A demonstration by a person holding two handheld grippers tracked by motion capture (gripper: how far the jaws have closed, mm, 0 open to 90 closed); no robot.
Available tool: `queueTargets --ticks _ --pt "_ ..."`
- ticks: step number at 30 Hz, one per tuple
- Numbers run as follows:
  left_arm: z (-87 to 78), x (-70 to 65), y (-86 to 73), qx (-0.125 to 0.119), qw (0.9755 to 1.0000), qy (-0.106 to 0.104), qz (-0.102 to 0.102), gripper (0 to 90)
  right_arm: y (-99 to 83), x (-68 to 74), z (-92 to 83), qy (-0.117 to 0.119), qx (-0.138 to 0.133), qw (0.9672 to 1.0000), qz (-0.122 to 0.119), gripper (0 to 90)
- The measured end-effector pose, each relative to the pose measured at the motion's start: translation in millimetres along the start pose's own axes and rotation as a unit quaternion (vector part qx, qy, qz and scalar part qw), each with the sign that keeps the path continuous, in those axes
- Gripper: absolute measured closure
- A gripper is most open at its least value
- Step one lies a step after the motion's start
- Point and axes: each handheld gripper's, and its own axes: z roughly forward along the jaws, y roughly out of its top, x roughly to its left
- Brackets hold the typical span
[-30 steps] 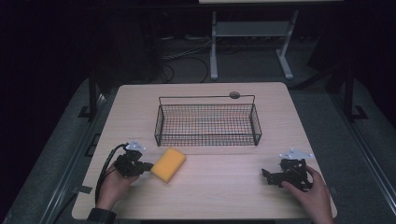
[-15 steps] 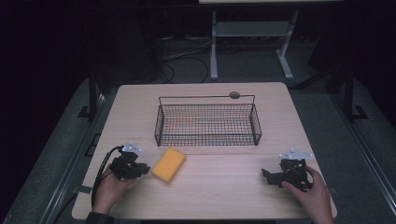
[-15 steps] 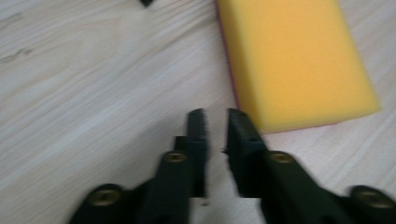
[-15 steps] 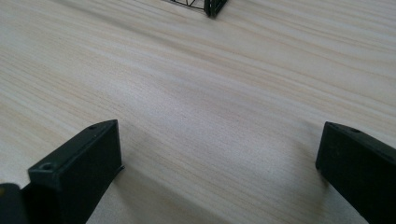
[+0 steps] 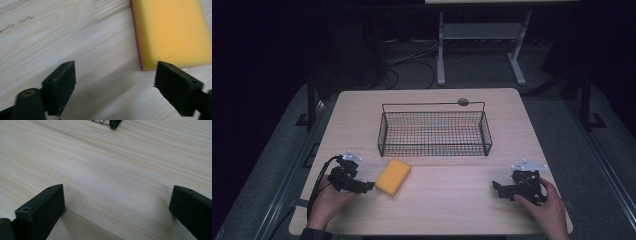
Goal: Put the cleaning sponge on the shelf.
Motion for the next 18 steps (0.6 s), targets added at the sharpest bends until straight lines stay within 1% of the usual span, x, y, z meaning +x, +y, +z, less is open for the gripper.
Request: queueTargets --ticks 3,4,7,8,10,18 --pt "-3.8 -2.6 2.9 0.001 1.0 0.001 -0.001 12.5 0.0 0.0 0.0 0.0 0.0 1.0 0.0 0.0" --pt "-5.9 -4.5 5.4 0.0 1.0 -0.001 0.002 10.4 0.0 0.0 0.0 0.0 0.0 1.0 0.0 0.0" --pt "-7.9 -6.2 8.4 0.0 1.0 -0.006 0.004 9.8 0.0 0.0 0.0 0.0 0.0 1.0 0.0 0.0" --pt "-8.1 -7.1 9.7 -0.003 1.0 -0.008 0.004 9.8 0.0 0.0 0.0 0.0 0.0 1.0 0.0 0.0" --pt "-8.6 -8.1 12.4 0.002 1.0 -0.004 0.008 9.8 0.0 0.0 0.0 0.0 0.0 1.0 0.0 0.0" --pt "-7.3 -15.5 25.5 -0.001 0.9998 -0.015 0.014 9.9 0.0 0.0 0.0 0.0 0.0 1.0 0.0 0.0"
